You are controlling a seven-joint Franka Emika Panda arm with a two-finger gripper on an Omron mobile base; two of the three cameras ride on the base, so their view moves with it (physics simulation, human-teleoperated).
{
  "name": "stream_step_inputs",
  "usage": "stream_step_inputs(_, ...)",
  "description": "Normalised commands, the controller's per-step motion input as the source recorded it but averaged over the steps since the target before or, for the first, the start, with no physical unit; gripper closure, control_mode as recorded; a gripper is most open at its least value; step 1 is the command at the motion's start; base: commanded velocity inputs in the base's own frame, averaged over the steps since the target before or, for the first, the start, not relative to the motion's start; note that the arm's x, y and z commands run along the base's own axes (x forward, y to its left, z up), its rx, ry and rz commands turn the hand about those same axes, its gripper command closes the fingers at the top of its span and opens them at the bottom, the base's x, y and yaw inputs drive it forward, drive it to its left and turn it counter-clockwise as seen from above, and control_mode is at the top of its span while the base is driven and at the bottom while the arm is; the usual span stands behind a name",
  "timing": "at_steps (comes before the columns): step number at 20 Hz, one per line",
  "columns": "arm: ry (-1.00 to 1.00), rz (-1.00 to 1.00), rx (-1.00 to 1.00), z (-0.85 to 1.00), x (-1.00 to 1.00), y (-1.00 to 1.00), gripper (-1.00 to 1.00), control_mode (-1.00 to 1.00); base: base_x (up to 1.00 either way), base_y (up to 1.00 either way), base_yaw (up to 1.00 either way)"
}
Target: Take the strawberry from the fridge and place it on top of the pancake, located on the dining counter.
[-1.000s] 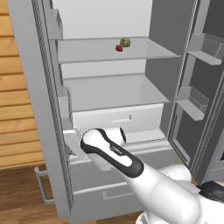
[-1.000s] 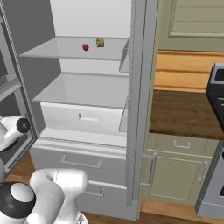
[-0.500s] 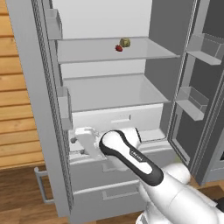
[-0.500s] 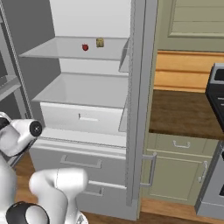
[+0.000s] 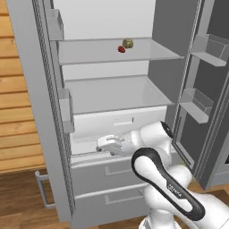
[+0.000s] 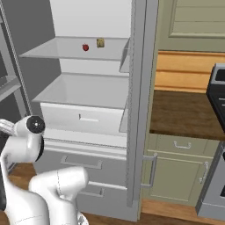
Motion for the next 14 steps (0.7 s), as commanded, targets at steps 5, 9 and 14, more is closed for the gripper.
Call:
stream_step_inputs(5, -0.21, 0.0, -0.49, 0.26, -0.34, -0.84, -1.0, -1.0, 0.0, 0.0, 0.0)
stream_step_inputs(9, -0.25, -0.01, -0.42, 0.04, -0.4, -0.82, -1.0, -1.0, 0.0, 0.0, 0.0)
stream_step_inputs(14, -0.25, -0.11, -0.32, 0.0, -0.4, -0.79, -1.0, -1.0, 0.0, 0.0, 0.0)
